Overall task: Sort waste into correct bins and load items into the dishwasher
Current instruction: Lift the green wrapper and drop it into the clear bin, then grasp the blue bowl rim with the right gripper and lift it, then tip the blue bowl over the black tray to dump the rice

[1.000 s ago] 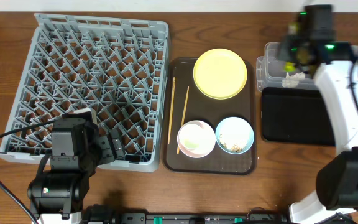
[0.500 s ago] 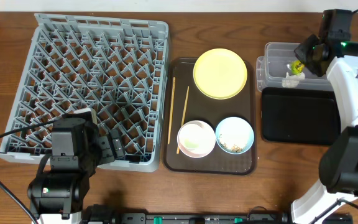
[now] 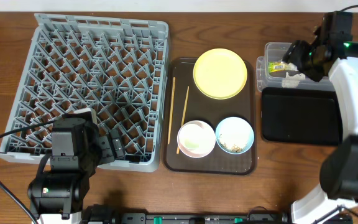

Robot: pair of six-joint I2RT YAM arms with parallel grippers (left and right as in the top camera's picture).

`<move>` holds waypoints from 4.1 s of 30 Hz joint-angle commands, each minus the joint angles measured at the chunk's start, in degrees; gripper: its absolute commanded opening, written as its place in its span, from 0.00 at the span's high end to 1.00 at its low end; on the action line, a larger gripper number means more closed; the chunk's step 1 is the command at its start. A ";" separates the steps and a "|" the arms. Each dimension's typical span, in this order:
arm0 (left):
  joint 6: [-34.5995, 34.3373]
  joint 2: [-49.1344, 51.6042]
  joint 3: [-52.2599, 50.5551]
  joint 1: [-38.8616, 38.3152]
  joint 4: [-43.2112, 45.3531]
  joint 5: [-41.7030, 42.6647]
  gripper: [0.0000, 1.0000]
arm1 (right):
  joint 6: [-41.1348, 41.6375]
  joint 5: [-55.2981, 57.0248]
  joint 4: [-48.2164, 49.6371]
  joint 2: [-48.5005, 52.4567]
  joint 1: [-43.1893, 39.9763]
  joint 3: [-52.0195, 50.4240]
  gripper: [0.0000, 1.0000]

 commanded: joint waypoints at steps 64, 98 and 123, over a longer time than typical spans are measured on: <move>-0.70 -0.11 1.09 -0.07 -0.33 -0.07 0.07 | -24.83 8.09 20.02 -23.93 41.38 -48.43 0.99; -0.70 -0.11 1.09 -0.07 -0.31 -0.07 0.07 | -18.12 -43.12 11.17 -18.29 -8.94 -36.26 0.99; -0.70 -0.11 1.09 -0.07 -0.33 -0.07 0.07 | -20.22 -70.20 15.69 -2.03 -24.87 -37.44 0.99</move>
